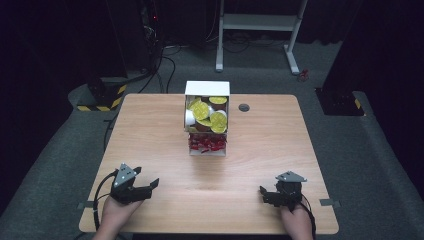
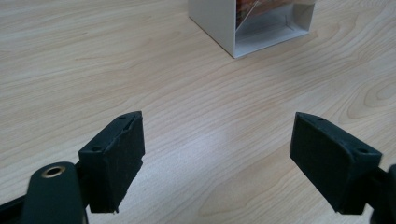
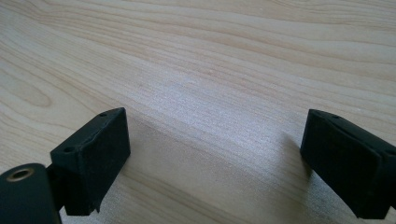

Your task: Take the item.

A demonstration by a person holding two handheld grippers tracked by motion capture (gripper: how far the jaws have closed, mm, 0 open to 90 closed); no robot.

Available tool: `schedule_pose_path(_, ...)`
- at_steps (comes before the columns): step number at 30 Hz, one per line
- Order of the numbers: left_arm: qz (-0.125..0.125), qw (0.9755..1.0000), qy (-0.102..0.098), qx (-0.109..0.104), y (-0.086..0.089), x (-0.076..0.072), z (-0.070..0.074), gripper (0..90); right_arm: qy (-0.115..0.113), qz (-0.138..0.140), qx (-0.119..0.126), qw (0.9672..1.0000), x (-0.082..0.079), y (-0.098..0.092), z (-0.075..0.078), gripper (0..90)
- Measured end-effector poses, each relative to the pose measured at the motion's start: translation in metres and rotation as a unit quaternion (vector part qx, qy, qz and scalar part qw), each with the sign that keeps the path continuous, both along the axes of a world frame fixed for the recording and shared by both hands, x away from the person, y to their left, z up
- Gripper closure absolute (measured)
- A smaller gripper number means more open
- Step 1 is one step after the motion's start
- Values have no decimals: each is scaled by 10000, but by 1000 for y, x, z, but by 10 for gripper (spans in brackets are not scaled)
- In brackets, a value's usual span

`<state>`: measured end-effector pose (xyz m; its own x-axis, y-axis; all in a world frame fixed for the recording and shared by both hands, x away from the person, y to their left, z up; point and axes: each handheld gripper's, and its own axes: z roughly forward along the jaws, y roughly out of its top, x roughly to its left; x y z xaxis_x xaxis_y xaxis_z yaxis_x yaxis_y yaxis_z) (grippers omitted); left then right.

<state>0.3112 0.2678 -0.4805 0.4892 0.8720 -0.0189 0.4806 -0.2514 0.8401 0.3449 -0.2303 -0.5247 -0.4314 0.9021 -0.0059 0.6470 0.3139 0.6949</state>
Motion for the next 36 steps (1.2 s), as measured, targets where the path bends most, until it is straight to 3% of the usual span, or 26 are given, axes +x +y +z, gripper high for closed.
schedule_pose_path(16, -141, 9997, -200, -16, -21, 17, 19, 186, 0, 2, 2, 10000, 0, 0, 0, 80)
schedule_pose_path(17, -153, 9996, -200, -100, -22, 19, 21, 186, -1, 3, 1, 10000, 0, 0, 0, 80)
schedule_pose_path(36, -295, 9989, -282, -240, -38, 34, 37, 193, -3, 6, 0, 10000, 0, 0, 0, 80)
